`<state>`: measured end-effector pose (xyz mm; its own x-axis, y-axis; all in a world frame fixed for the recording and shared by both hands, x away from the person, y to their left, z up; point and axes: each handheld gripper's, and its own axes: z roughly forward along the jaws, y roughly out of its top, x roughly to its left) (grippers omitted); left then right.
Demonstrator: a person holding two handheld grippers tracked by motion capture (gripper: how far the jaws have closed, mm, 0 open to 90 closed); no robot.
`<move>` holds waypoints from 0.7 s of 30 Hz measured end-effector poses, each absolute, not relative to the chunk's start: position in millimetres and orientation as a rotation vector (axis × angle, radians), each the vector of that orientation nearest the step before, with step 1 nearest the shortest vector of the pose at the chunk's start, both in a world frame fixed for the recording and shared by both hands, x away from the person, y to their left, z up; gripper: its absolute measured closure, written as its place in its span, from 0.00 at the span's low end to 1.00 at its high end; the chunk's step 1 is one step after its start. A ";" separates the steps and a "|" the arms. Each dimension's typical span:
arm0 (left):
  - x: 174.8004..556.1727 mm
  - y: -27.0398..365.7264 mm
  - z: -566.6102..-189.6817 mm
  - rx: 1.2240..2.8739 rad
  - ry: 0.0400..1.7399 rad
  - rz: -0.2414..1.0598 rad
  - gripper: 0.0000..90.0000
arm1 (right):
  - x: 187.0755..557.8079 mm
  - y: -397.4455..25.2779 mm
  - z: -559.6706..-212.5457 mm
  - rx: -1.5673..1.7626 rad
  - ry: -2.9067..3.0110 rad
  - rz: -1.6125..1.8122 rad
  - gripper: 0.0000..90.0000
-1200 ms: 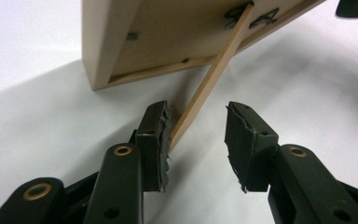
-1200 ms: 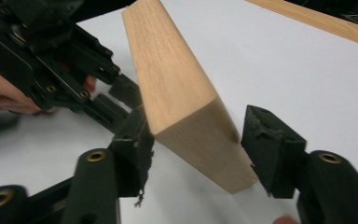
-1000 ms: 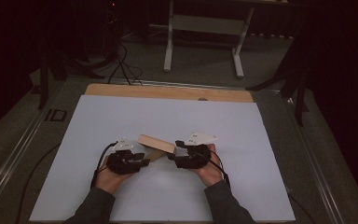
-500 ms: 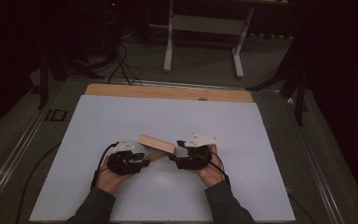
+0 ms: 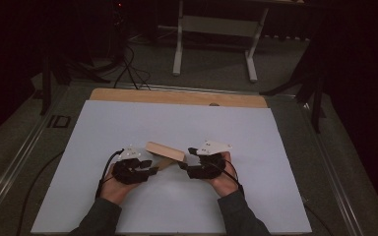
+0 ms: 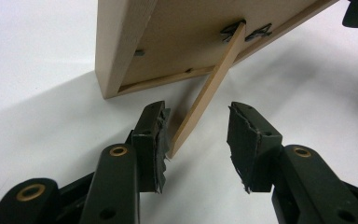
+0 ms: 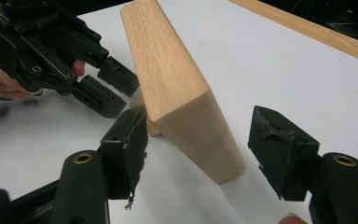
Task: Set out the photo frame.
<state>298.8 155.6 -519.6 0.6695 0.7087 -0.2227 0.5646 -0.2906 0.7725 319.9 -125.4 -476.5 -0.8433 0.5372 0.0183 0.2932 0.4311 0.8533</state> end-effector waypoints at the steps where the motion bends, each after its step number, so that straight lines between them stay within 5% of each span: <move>1: 298.7 155.6 -519.5 1.981 0.987 0.203 0.63 | 319.7 -125.4 -476.6 0.719 2.431 1.371 0.41; 21: 297.6 160.8 -510.5 1.947 0.983 0.236 0.62 | 311.5 -128.0 -479.0 0.690 2.456 1.344 0.40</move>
<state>297.6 160.8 -510.5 0.6640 0.7168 -0.2128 0.5424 -0.2658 0.7970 311.5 -128.0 -479.0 -0.8542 0.5199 0.0020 0.2819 0.4599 0.8420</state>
